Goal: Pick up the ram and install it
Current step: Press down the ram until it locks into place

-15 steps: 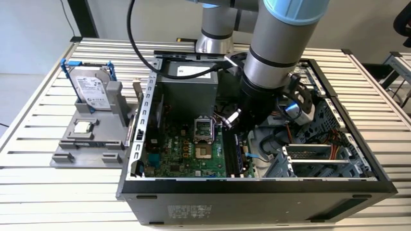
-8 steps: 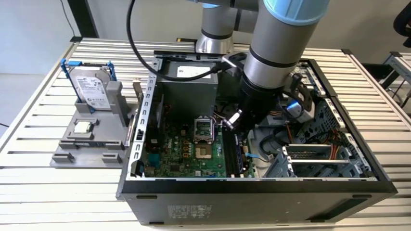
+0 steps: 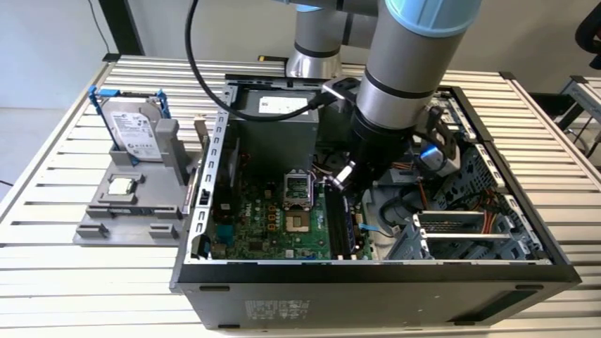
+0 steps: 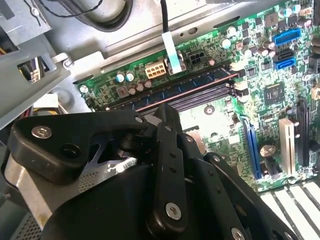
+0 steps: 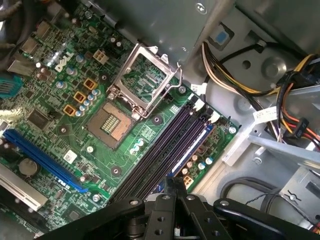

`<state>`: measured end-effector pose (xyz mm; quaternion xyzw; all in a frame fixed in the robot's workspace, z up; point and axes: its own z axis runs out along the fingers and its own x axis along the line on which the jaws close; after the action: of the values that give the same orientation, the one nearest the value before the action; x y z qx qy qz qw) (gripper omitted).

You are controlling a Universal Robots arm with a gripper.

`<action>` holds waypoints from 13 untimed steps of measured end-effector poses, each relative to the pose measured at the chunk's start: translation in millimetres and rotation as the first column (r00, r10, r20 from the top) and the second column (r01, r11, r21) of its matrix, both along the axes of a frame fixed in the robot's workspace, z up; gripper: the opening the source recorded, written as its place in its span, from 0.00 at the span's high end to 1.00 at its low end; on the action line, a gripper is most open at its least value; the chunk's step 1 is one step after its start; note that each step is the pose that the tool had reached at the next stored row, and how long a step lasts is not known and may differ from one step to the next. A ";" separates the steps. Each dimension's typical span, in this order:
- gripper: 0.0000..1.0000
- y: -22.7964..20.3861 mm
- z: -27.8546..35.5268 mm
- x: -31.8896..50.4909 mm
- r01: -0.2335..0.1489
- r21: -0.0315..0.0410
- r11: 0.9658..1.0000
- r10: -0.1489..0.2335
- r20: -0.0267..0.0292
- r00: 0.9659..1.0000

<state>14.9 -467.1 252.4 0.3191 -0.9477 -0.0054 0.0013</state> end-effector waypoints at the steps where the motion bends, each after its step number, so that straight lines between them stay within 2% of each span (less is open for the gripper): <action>1: 1.00 0.2 0.0 0.1 -0.005 0.000 1.000 0.005 0.000 1.000; 8: 1.00 1.0 -0.1 0.2 -0.049 0.003 0.999 0.049 0.001 0.999; 13: 1.00 1.0 0.1 0.2 -0.098 0.008 0.995 0.098 0.002 0.995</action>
<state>15.1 -466.1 252.5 0.3651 -0.9309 -0.0089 -0.0003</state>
